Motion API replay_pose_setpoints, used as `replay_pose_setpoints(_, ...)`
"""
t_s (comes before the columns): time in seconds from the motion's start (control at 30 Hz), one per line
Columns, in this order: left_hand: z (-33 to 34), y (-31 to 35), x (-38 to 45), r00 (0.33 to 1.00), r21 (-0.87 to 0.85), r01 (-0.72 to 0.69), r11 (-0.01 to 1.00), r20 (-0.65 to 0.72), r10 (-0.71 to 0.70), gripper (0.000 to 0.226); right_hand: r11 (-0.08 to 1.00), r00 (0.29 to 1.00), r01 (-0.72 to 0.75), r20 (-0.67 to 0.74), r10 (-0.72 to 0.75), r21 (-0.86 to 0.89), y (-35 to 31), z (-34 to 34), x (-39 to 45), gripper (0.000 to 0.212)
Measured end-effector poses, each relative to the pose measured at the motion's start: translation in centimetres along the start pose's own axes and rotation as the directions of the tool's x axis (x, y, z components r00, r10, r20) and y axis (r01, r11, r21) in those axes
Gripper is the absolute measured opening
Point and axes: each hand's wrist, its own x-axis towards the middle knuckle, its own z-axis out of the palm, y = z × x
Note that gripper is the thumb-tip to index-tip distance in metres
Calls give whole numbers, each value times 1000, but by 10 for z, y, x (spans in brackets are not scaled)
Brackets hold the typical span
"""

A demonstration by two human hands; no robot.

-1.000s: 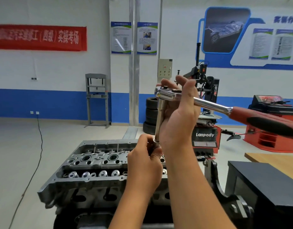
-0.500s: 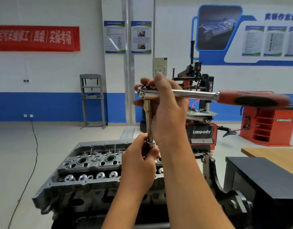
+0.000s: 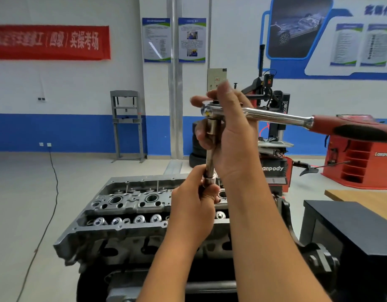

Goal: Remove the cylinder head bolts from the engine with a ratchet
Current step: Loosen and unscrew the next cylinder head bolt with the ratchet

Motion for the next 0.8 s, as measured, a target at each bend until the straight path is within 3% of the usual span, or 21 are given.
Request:
replay_pose_setpoints(0.1, 3, 1, -2, 998, 30, -40, 999, -41, 41, 39, 980, 973, 159, -148, -176, -122, 6, 8, -2, 13)
replay_pose_setpoints(0.17, 2, 0, -3, 998, 63, -59, 996, -32, 61, 42, 969, 961, 184, -177, -212, -164, 8, 12, -1, 13)
replay_pose_setpoints(0.23, -4, -3, -1, 998, 50, -49, 998, 30, 48, 38, 982, 982, 119, -129, -139, -149, 4, 16, -1, 11)
replay_pose_setpoints(0.3, -13, -5, 0, 994, 10, -21, 1000, 105, 20, 30, 995, 999, -31, -25, 29, -90, -1, 14, 2, 9)
replay_pose_setpoints(0.37, -17, -6, -1, 989, -7, 3, 1000, 148, -2, 30, 982, 978, -187, 92, 188, -27, -8, 5, 7, 2)
replay_pose_setpoints(0.43, -15, -7, 0, 994, 1, 2, 1000, 111, -2, 37, 968, 957, -251, 155, 245, 21, -10, -2, 11, 2)
replay_pose_setpoints(0.5, -10, -8, 1, 999, 1, 6, 1000, 35, -6, 40, 981, 977, -192, 98, 188, 30, -6, -1, 11, 4)
replay_pose_setpoints(0.57, -4, -10, 1, 1000, -15, 12, 1000, -23, -12, 39, 999, 999, 18, -33, -19, -44, 2, 2, 8, 7)
replay_pose_setpoints(0.67, 1, -8, 0, 997, -1, -27, 1000, -68, 26, 40, 922, 944, 257, -128, -303, -289, 10, 5, 7, 10)
replay_pose_setpoints(0.73, -3, -9, 0, 998, 25, -41, 999, -46, 42, 35, 906, 958, 232, -79, -277, -355, 7, 8, 7, 10)
replay_pose_setpoints(0.8, -11, -10, 1, 998, 8, -14, 1000, 55, 14, 26, 964, 995, 102, 44, -94, -247, 1, 11, 7, 8)
